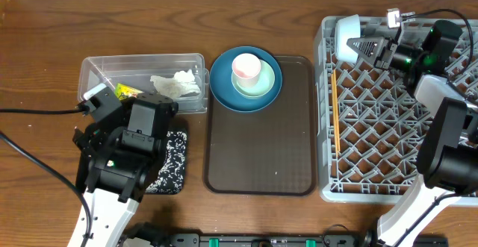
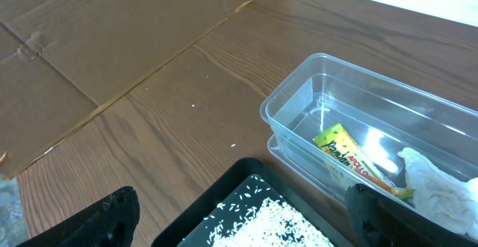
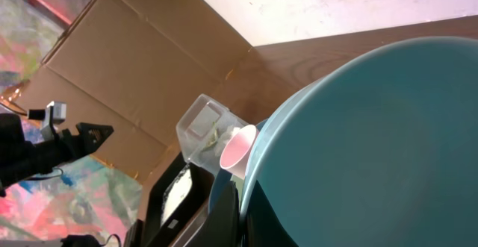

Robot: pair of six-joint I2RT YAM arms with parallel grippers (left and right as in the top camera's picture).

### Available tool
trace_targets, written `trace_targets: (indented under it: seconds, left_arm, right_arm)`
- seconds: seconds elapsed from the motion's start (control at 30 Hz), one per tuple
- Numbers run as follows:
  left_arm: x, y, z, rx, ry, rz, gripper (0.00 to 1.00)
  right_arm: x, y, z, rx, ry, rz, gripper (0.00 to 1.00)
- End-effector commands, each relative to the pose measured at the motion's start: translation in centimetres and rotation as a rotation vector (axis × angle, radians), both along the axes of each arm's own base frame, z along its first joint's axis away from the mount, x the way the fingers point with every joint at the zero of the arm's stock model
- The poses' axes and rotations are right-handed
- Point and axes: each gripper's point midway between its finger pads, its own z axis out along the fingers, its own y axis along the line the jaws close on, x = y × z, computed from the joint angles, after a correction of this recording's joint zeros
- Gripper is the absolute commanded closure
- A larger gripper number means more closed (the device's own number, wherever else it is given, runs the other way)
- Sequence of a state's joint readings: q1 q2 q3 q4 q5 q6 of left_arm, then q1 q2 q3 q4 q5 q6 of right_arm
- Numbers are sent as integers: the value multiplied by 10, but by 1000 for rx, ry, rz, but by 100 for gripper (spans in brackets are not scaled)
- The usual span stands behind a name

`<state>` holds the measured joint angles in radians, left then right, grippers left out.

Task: Sort waste into correct bins and load items into the dishwasher rack
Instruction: 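Lower the light-blue plate into the rack's back slots and release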

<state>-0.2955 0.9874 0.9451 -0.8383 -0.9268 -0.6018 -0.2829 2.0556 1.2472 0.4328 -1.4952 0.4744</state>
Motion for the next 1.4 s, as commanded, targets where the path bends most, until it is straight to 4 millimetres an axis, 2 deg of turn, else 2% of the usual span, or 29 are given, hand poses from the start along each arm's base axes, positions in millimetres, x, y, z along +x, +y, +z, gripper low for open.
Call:
trace_targets:
  seconds: [0.0,0.2,0.43,0.7,0.87,1.37]
  left_arm:
    - [-1,3,8,19,-13,15,9]
    - [-1,3,8,19,-13,15,9]
    - [-1,3,8,19,-13,15,9]
    - [-1,3,8,19,-13,15,9]
    - [-1,3,8,19,-13,15,9]
    - [-1,3,8,19,-13,15,9]
  right_arm:
    - [1,-6,-9,29,73,-7,99]
    - [2,-11,-10,59,157,-22,99]
    - [2,-35,-12,94,235,-75,99]
    - [-8,-51,-13,137,285,-69,99]
    - [-10,-69,-14,165,331,-102,98]
    - [-21,-137,-17,212,361,-253,77]
